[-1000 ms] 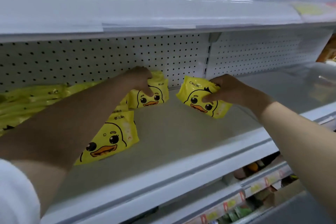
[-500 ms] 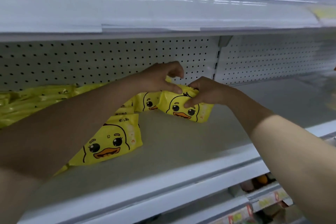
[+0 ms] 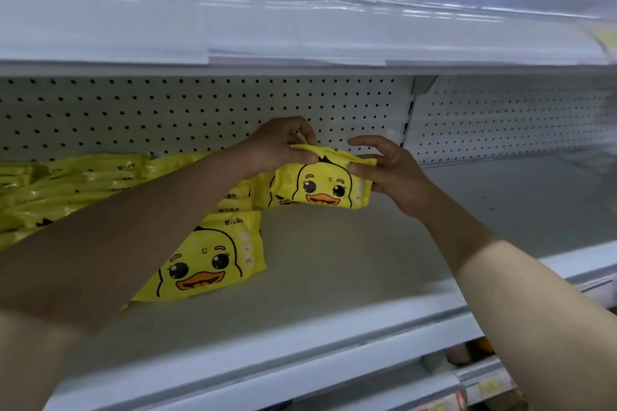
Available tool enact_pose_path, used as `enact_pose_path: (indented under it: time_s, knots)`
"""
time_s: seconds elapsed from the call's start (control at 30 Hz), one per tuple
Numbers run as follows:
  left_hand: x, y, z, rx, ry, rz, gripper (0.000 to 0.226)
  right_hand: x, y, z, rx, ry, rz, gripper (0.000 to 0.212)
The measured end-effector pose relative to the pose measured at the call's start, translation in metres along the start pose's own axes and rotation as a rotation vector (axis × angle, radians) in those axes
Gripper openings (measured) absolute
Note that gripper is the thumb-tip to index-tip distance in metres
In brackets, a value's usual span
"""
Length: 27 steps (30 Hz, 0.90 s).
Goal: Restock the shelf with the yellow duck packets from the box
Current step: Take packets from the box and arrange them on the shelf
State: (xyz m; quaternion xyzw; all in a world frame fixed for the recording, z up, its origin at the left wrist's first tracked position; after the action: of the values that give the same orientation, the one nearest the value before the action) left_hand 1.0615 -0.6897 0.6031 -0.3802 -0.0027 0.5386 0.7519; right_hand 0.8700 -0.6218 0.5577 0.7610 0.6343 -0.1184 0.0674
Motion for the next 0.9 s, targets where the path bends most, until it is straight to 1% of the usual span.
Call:
enact_pose_path:
  time_s: [0.13,0.2,0.33,0.47,0.63,0.73,0.83,0.9]
  knots:
    - [0.000,-0.008,-0.005,0.040,-0.033,0.029,0.023,-0.002,-0.005,0.000,-0.039,-0.001,0.021,0.021]
    - [0.001,-0.009,-0.006,0.035,-0.032,0.014,0.022,-0.003,-0.005,0.002,-0.008,-0.004,0.026,0.015]
    - [0.002,-0.009,-0.004,-0.005,-0.024,-0.082,0.018,-0.009,-0.006,0.004,-0.003,-0.004,0.070,0.009]
    - [0.002,-0.013,-0.008,-0.161,-0.037,-0.141,0.018,-0.014,0.003,0.007,-0.006,0.009,0.048,0.008]
    - [0.005,-0.014,-0.020,-0.423,-0.016,-0.172,0.023,-0.022,0.019,0.007,0.115,-0.034,0.056,0.015]
    - [0.006,-0.015,-0.026,-0.515,-0.017,-0.149,0.026,-0.029,0.028,0.010,0.210,-0.049,0.066,0.015]
    - [0.006,-0.016,-0.028,-0.576,-0.025,-0.127,0.029,-0.037,0.030,0.013,0.285,-0.051,0.132,0.024]
    - [0.006,-0.016,-0.027,-0.643,-0.012,-0.135,0.030,-0.039,0.032,0.015,0.297,-0.040,0.142,0.024]
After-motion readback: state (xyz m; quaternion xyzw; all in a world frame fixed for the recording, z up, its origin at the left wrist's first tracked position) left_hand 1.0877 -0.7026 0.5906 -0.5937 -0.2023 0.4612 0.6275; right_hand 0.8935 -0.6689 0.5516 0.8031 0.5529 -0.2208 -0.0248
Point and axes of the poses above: each hand's wrist, its own x-axis away from the middle knuckle, its own y-axis out of the palm, z = x × y, the point moved 7 cm from there along -x, towards the middle knuckle, and after that the axes turned 11 degrees about z, right-handed, at the moved point
